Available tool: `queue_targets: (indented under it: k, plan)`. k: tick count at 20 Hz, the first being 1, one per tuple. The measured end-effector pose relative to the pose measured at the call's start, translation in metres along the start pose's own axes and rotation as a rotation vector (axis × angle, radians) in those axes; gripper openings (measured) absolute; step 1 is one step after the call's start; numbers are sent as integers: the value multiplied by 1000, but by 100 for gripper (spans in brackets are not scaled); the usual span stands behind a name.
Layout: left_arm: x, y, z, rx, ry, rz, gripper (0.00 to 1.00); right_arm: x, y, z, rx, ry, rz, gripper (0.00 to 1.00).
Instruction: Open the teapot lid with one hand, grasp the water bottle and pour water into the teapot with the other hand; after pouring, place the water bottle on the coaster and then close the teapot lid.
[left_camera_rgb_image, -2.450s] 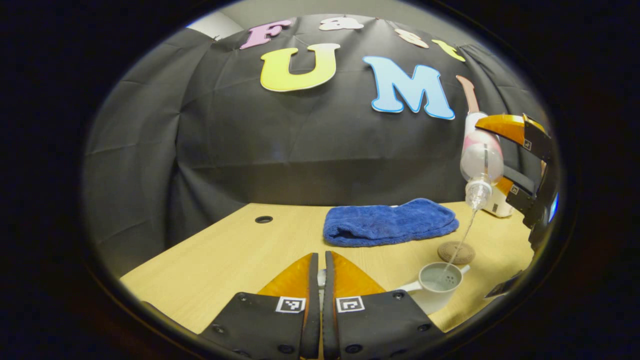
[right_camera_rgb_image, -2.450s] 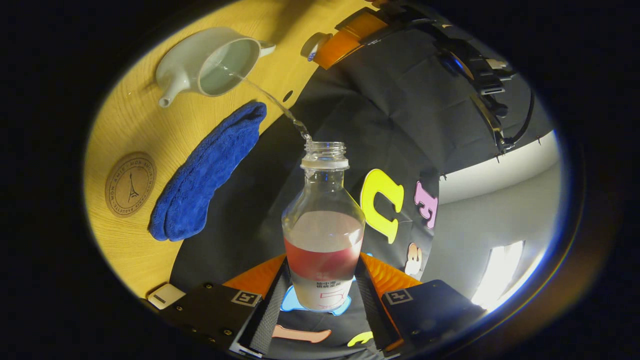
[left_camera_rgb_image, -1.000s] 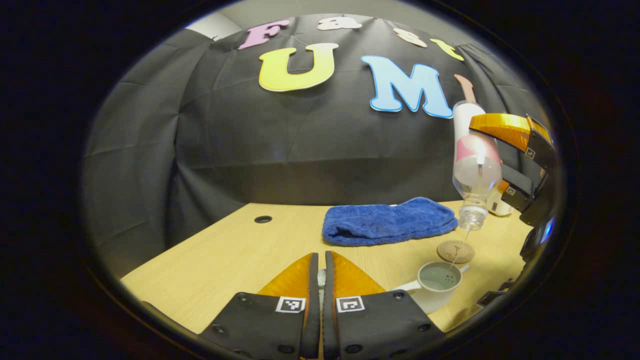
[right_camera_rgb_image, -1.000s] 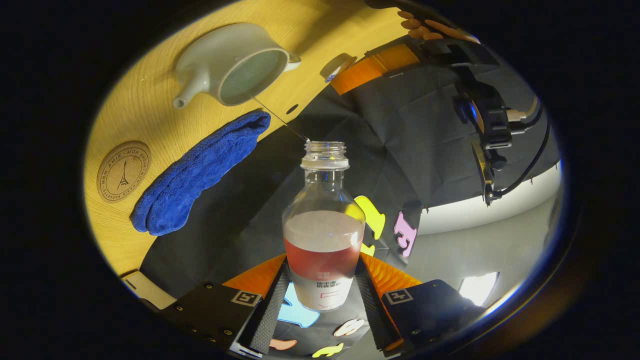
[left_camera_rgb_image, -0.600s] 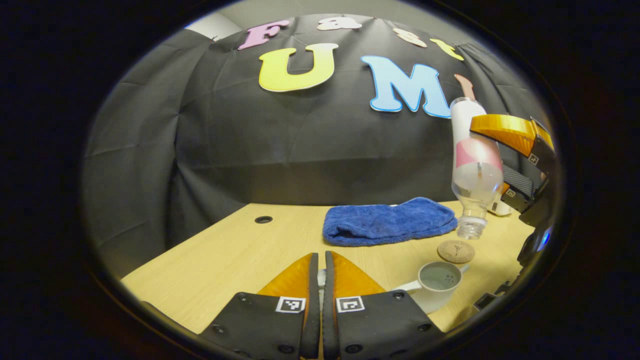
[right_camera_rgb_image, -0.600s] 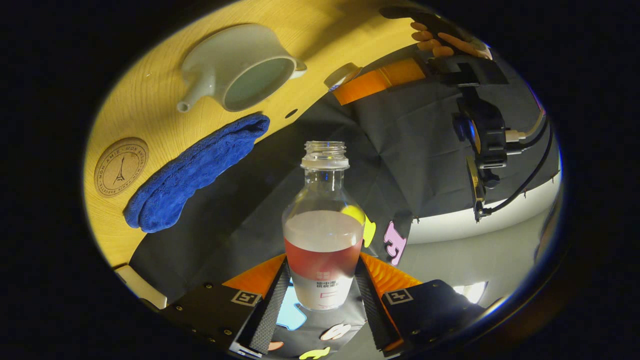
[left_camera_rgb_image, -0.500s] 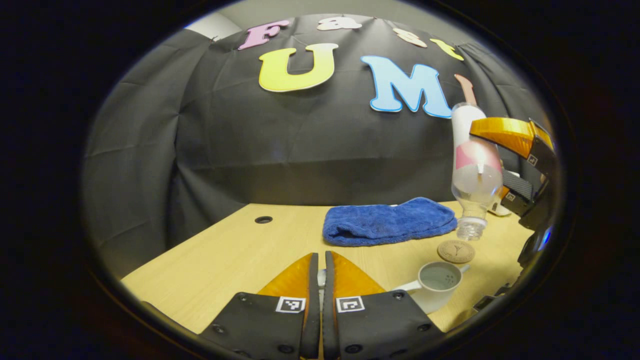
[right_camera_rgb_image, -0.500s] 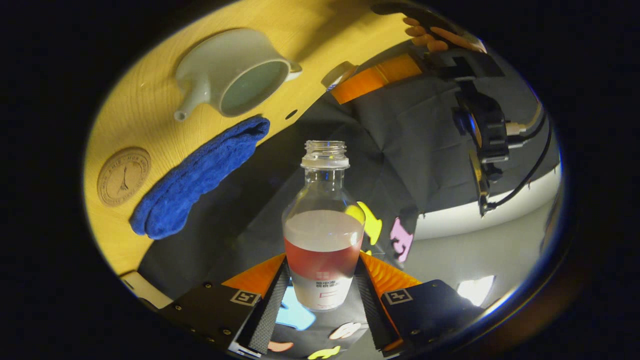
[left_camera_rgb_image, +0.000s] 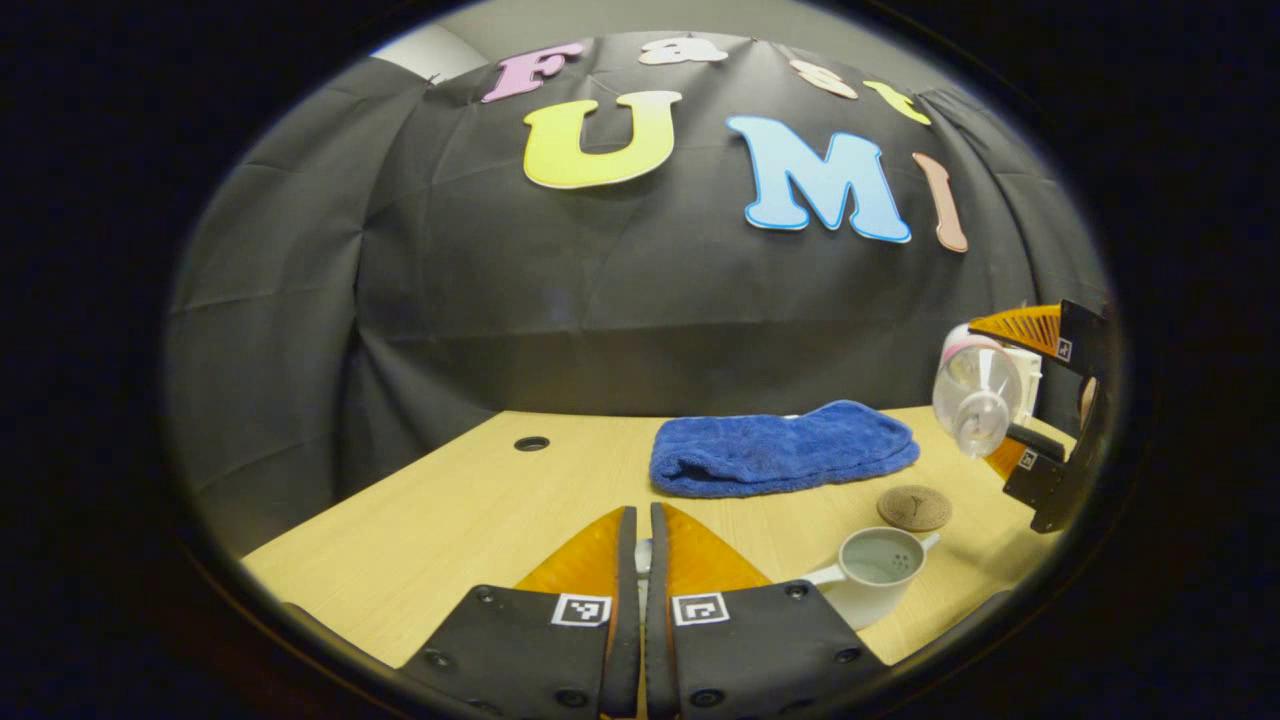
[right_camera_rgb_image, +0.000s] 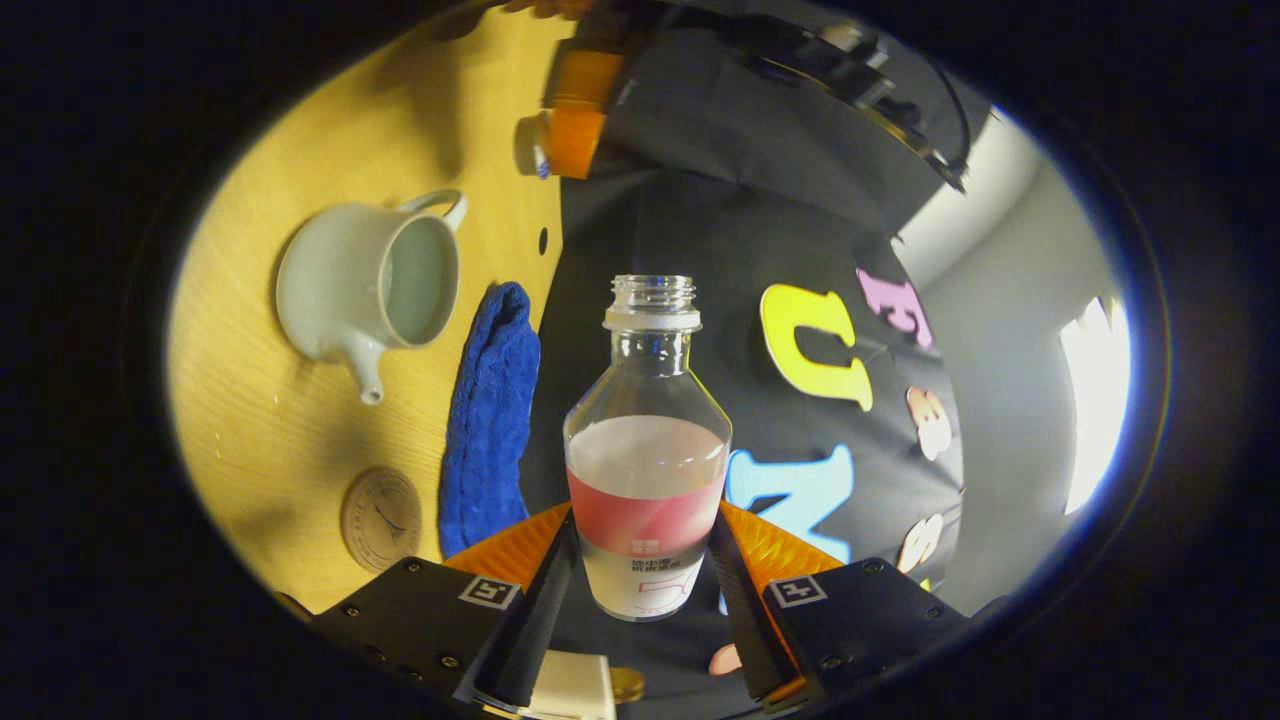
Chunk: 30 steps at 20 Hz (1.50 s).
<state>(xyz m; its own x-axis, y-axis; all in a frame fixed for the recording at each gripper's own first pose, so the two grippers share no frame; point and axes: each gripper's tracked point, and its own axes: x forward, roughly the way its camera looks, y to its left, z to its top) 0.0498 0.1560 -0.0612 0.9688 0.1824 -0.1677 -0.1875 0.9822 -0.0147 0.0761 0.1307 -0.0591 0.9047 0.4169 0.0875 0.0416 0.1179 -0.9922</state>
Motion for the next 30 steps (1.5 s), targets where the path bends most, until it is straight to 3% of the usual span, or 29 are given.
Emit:
queue_targets:
  k: [8, 15, 21, 30]
  plan:
    - [0, -1, -1, -5, 0, -4, 9, 2, 42, 0, 807, 148, 210, 76]
    - [1, -1, 0, -7, 0, -5, 9, 5, 49, 2, 1289, 224, 255, 76]
    - [0, -1, 0, -8, -2, -7, 9, 11, 75, -6, 1451, 306, 298, 76]
    - [0, -8, 1, -15, -5, -31, 9, 11, 90, -11, 1466, 340, 316, 76]
